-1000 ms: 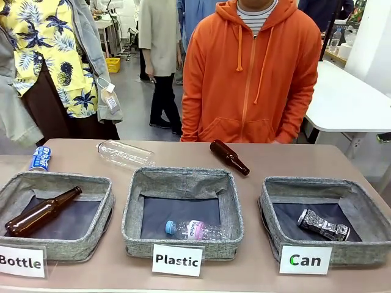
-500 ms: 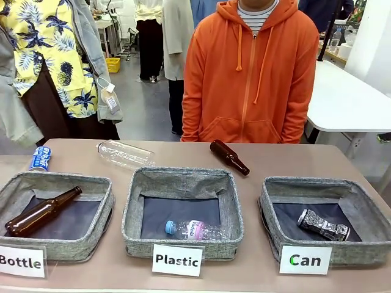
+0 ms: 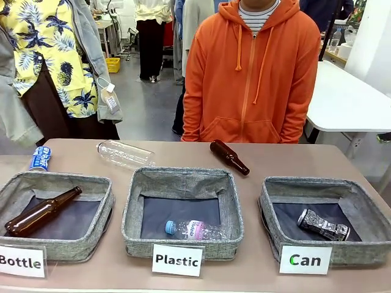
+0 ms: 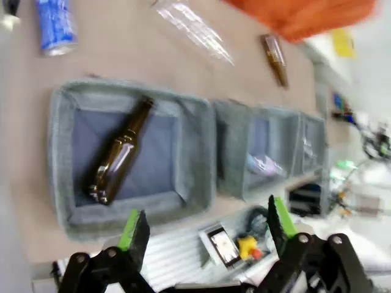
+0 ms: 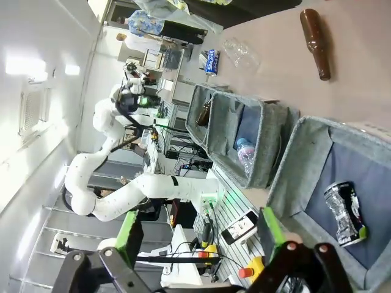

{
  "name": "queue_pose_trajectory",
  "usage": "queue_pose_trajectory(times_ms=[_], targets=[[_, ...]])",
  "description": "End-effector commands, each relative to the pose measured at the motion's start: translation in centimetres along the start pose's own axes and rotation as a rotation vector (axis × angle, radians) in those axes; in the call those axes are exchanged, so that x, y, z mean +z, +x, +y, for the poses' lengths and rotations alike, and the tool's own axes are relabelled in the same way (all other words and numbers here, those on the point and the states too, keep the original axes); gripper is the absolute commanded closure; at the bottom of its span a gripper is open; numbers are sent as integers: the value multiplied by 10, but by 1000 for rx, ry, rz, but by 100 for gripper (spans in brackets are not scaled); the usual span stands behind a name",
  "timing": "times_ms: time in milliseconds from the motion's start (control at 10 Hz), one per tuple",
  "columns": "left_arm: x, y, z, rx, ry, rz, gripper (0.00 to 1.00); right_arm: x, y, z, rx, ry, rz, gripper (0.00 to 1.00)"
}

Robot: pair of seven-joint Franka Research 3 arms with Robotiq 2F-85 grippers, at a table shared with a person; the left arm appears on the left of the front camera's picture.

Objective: Sort the can waste into the basket.
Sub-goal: Pick up the can waste from the table and place it in the right Fabric basket.

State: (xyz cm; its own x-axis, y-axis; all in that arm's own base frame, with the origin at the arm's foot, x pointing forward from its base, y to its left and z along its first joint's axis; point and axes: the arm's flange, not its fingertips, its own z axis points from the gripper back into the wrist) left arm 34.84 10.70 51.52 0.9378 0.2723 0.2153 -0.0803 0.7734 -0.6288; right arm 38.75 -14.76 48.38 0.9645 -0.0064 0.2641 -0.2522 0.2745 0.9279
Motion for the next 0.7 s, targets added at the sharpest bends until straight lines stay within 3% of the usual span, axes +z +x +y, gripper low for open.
queue_pose_trajectory(times_ms=[0,100,300,500,600], targets=[[-35,46,10,232,256,126,0,2,0,1,18,-2,5,0],[-51,61,6,282,346,89,0,2,0,1,18,-2,5,0],[-72,94,-1,133,521,37,0,2,0,1,18,-2,5,0],[-73,106,-7,-17,497,-128,0,2,0,1,18,-2,5,0],[-66,107,-11,48,439,-165,0,2,0,1,18,-2,5,0]])
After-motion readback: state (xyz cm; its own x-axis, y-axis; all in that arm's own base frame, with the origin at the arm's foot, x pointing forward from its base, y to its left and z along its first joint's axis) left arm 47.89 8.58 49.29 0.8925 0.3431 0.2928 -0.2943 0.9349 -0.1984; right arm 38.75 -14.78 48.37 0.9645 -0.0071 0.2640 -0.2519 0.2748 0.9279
